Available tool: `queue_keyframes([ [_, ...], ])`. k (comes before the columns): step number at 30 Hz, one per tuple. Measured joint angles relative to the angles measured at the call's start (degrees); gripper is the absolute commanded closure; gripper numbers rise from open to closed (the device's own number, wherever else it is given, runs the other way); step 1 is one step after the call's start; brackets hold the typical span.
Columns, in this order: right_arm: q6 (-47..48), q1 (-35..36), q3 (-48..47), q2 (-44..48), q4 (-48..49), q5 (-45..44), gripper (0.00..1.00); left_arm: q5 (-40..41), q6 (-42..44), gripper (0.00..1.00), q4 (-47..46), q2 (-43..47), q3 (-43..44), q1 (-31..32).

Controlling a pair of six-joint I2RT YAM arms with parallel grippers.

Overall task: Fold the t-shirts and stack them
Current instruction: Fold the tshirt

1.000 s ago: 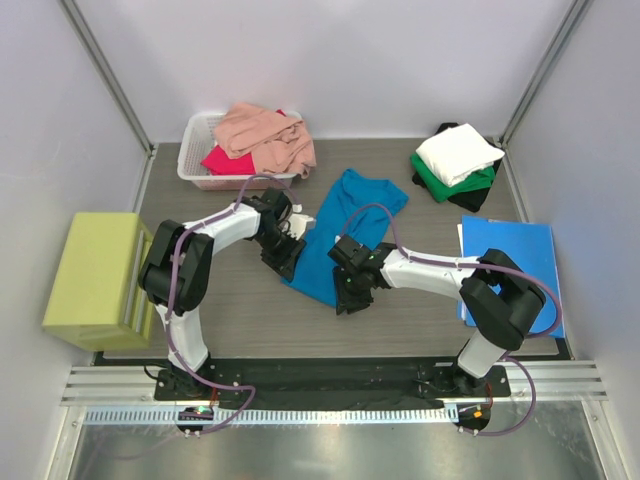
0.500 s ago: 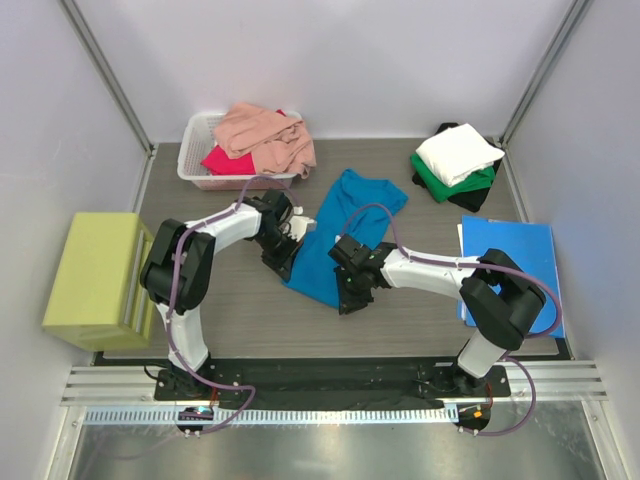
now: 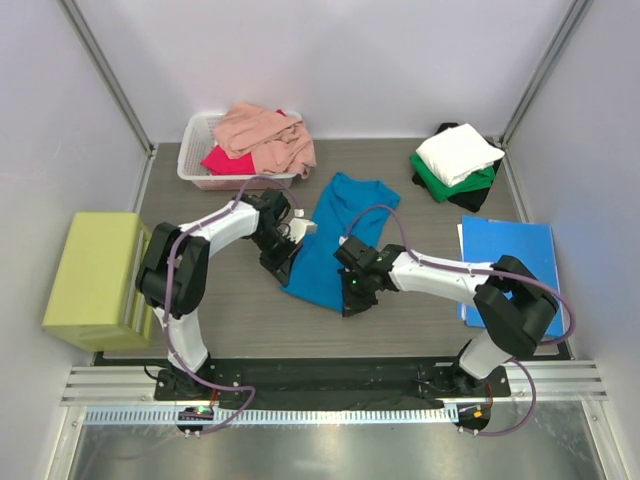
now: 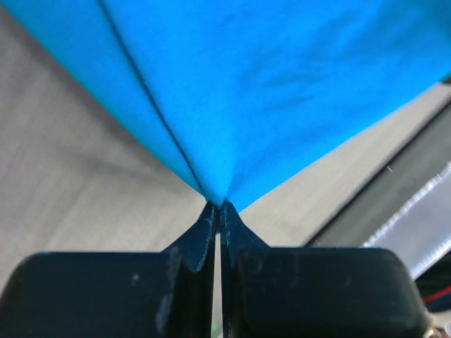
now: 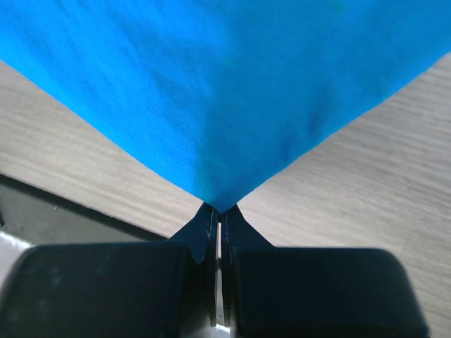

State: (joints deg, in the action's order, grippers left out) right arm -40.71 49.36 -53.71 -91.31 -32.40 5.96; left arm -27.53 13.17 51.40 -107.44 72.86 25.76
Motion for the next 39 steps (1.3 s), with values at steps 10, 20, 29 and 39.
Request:
queue_keyframes([
  [10, -0.42, 1.01, 2.36, 10.12, -4.57, 2.01, 0.99, -4.85, 4.96, 0.99, 9.88, 9.6, -0.79, 0.22],
  [20, -3.67, 4.33, 1.68, 19.28, -11.17, 3.39, 0.99, -7.87, 5.51, 0.98, 14.27, 10.19, -1.22, 1.31],
  [29, -2.29, 4.46, -6.47, 16.28, -15.96, 0.35, 0.99, -7.02, 4.31, 1.0, 17.53, 10.6, 6.43, 1.99],
  [39, 3.32, -6.16, -9.55, 12.07, -14.91, -2.27, 0.99, -3.1, 0.55, 1.0, 18.71, 3.98, 32.94, 2.03],
])
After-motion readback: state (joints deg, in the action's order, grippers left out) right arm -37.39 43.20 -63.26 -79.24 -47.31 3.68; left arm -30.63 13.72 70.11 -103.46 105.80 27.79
